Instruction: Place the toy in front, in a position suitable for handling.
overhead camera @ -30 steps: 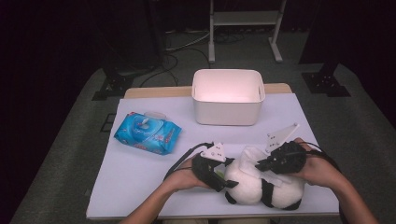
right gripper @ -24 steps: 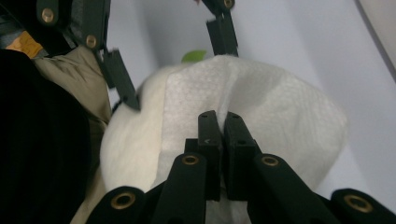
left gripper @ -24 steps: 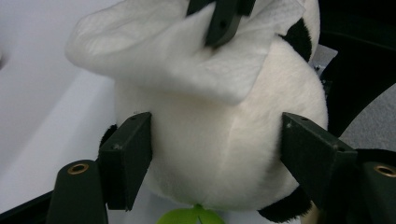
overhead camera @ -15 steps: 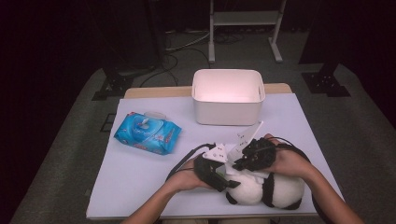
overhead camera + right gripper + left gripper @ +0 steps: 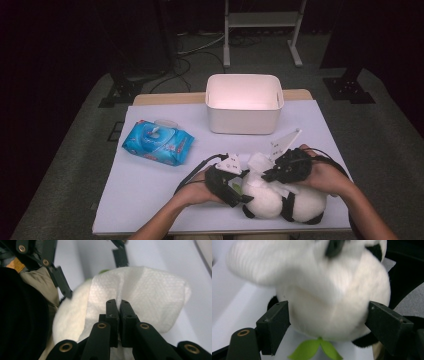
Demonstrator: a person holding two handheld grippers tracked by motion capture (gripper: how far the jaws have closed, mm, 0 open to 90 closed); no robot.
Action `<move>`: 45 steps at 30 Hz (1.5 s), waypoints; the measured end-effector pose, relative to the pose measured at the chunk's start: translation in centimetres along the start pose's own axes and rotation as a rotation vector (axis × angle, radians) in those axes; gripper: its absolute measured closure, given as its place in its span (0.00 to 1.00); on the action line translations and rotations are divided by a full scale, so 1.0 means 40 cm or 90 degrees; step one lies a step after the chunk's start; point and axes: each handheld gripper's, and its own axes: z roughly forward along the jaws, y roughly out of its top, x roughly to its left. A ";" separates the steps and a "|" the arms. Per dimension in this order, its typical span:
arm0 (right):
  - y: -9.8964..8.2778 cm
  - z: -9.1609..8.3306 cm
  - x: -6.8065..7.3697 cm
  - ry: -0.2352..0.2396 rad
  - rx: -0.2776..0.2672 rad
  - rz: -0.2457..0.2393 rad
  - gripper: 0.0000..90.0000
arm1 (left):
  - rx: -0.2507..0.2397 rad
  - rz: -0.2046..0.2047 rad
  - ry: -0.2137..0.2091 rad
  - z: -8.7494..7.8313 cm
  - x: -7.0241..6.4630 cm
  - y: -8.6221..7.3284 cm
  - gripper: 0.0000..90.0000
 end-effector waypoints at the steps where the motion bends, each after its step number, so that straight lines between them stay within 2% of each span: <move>1: -0.010 -0.008 -0.006 -0.003 -0.004 0.008 0.96 | -0.003 0.004 0.000 0.000 -0.001 -0.001 0.25; 3: -0.021 -0.012 -0.016 -0.003 -0.008 0.022 0.96 | -0.005 0.006 -0.001 0.003 -0.002 0.000 0.28; 7: -0.014 -0.004 -0.032 0.000 -0.008 0.027 0.96 | -0.007 0.017 0.003 0.010 -0.004 0.004 0.30; 11: 0.011 0.018 -0.044 0.009 0.000 0.017 0.96 | -0.001 0.032 0.007 0.010 -0.007 0.006 0.30; 17: 0.060 0.061 -0.053 0.021 0.022 -0.001 0.96 | -0.007 0.027 0.004 0.011 -0.010 0.001 0.30; 22: 0.067 0.072 -0.057 0.021 0.021 -0.005 0.96 | -0.009 0.029 0.004 0.010 -0.006 -0.002 0.30; 33: -0.002 0.007 -0.045 -0.004 -0.003 0.020 0.96 | 0.000 0.032 0.006 0.012 -0.004 0.009 0.30; 45: -0.082 -0.042 -0.001 -0.022 -0.047 0.028 0.96 | 0.012 0.036 0.008 0.018 0.001 0.025 0.30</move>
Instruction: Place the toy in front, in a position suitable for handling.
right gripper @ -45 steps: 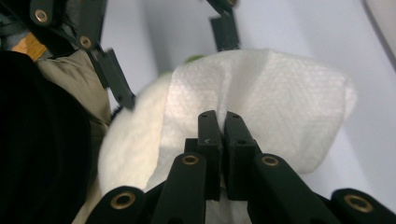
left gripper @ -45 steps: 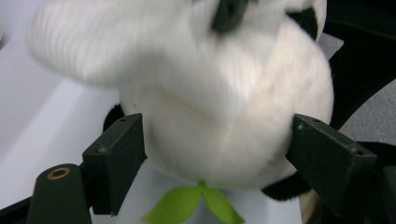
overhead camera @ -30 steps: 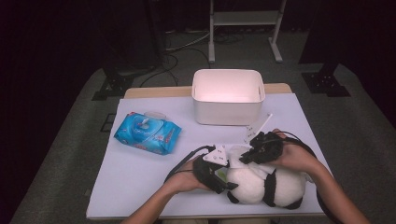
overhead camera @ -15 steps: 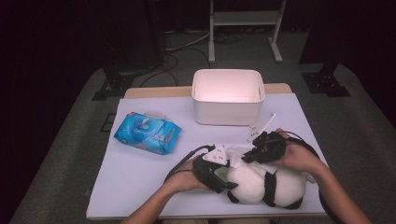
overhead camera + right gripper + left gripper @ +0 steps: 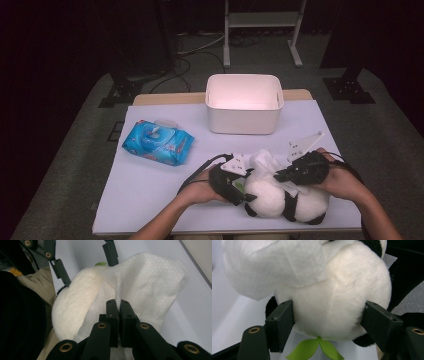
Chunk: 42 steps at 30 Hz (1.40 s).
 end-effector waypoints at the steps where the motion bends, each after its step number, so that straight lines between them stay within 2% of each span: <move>1: -0.007 -0.005 0.005 -0.002 -0.001 0.001 0.96 | -0.001 -0.003 0.001 0.001 0.000 0.001 0.30; 8: -0.041 -0.026 0.031 -0.008 -0.010 0.003 0.96 | 0.000 -0.006 0.002 0.006 0.008 0.007 0.30; 13: -0.046 -0.025 0.052 -0.009 -0.007 -0.009 0.96 | 0.005 -0.004 0.002 0.008 0.009 0.007 0.30; 19: -0.049 -0.021 0.042 -0.001 -0.007 -0.003 0.96 | -0.001 -0.013 -0.007 -0.001 0.004 -0.003 0.26; 24: -0.050 -0.020 0.046 -0.006 -0.012 -0.007 0.96 | 0.005 0.000 -0.010 0.001 -0.006 -0.018 0.23; 29: -0.032 -0.008 0.070 -0.012 -0.009 -0.026 0.96 | -0.002 0.013 -0.001 0.011 -0.010 -0.017 0.26; 38: 0.031 0.046 0.090 0.026 -0.012 -0.062 0.96 | -0.003 0.010 0.005 0.017 -0.006 -0.011 0.27; 42: 0.054 0.073 0.096 0.035 0.001 -0.078 0.96 | -0.002 0.011 0.004 0.012 -0.006 -0.019 0.26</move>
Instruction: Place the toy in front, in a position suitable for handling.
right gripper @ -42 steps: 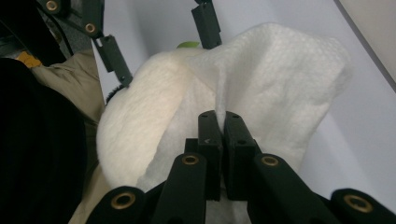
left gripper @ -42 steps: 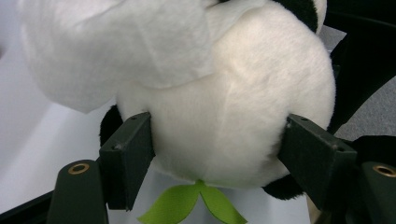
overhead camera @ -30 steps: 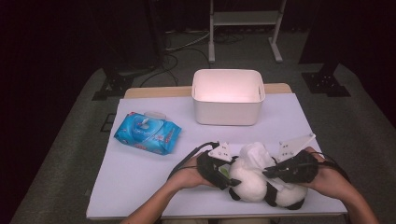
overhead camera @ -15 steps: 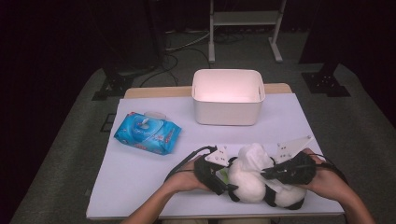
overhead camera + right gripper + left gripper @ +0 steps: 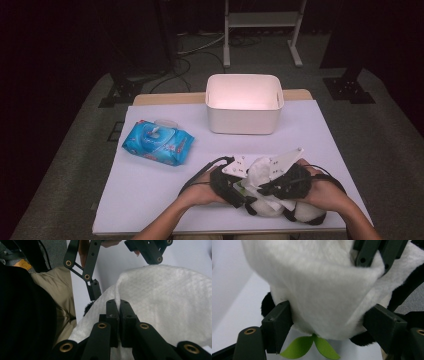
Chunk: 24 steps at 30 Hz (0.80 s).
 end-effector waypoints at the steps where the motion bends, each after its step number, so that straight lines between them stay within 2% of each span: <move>1: -0.001 -0.001 0.000 0.002 -0.001 0.001 0.96 | 0.000 0.000 -0.002 -0.004 0.001 -0.002 0.25; 7: -0.034 -0.038 0.007 -0.015 -0.006 0.018 0.96 | 0.011 0.011 -0.002 -0.010 -0.008 -0.007 0.24; 10: -0.061 -0.058 0.012 -0.024 -0.009 0.034 0.96 | 0.008 0.015 0.000 -0.006 -0.011 -0.007 0.25; 14: -0.087 -0.070 0.028 -0.034 -0.012 0.040 0.96 | 0.006 0.015 0.005 -0.003 -0.010 -0.003 0.28; 19: -0.072 -0.048 0.045 -0.029 -0.010 0.022 0.96 | 0.014 0.015 0.007 0.003 -0.007 0.004 0.28; 24: -0.040 -0.016 0.041 -0.004 -0.012 0.004 0.96 | 0.013 0.011 0.004 0.003 -0.003 0.004 0.28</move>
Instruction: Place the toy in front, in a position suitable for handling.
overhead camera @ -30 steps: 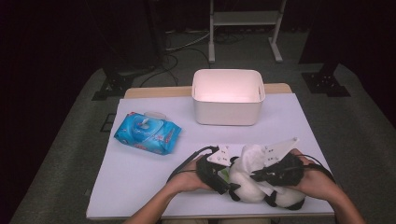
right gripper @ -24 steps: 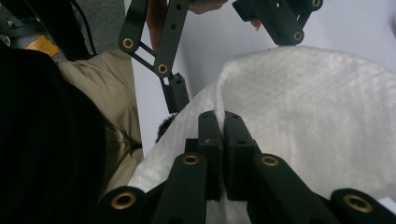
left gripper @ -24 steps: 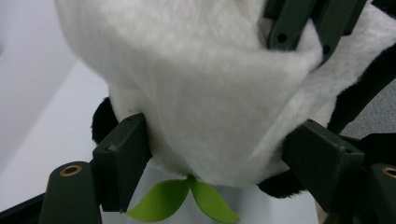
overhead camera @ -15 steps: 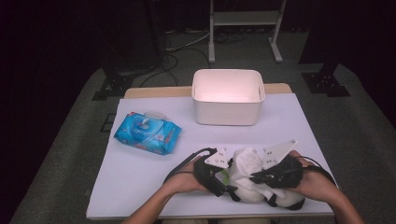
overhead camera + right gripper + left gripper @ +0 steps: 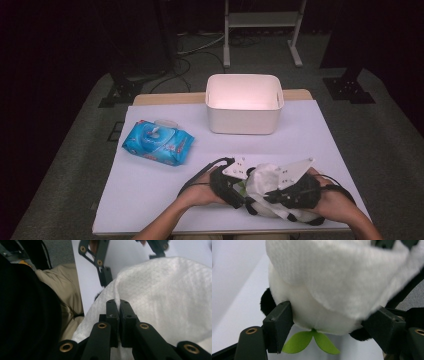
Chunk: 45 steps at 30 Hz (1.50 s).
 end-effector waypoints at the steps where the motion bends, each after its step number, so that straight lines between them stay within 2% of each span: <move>1: 0.006 0.006 0.000 0.003 0.000 -0.002 0.96 | -0.001 -0.001 -0.001 0.000 0.001 -0.001 0.28; 5: 0.035 0.043 0.002 0.018 0.011 -0.020 0.96 | 0.004 0.000 -0.003 -0.002 0.001 -0.005 0.28; 8: 0.040 0.043 0.001 0.020 0.014 -0.021 0.96 | -0.004 -0.005 -0.006 -0.003 0.002 -0.008 0.27; 13: 0.016 -0.003 -0.009 -0.006 0.013 -0.007 0.96 | 0.002 0.000 -0.007 -0.002 0.002 -0.001 0.27; 19: -0.034 -0.069 -0.029 -0.044 0.019 0.027 0.96 | 0.005 -0.001 -0.009 -0.003 0.002 -0.002 0.27; 24: -0.078 -0.116 -0.042 -0.065 0.025 0.054 0.96 | 0.010 -0.001 -0.011 -0.003 0.003 0.002 0.26; 26: -0.090 -0.130 -0.046 -0.065 0.016 0.069 0.92 | 0.011 -0.001 -0.011 -0.003 0.004 0.003 0.26; 30: -0.093 -0.142 -0.059 -0.074 0.000 0.083 0.73 | 0.012 -0.002 -0.012 -0.003 0.004 0.003 0.26; 36: -0.083 -0.121 -0.103 -0.061 0.002 0.106 0.63 | 0.013 0.002 -0.013 -0.003 0.004 0.004 0.26; 40: -0.061 -0.091 -0.122 -0.034 0.014 0.110 0.57 | 0.012 0.001 -0.014 -0.001 0.002 0.005 0.26; 43: -0.040 -0.062 -0.128 -0.023 0.029 0.095 0.60 | 0.021 0.003 -0.014 0.001 0.000 0.003 0.25; 45: -0.029 -0.051 -0.128 -0.018 0.033 0.088 0.68 | 0.023 0.001 -0.014 0.001 0.000 0.000 0.25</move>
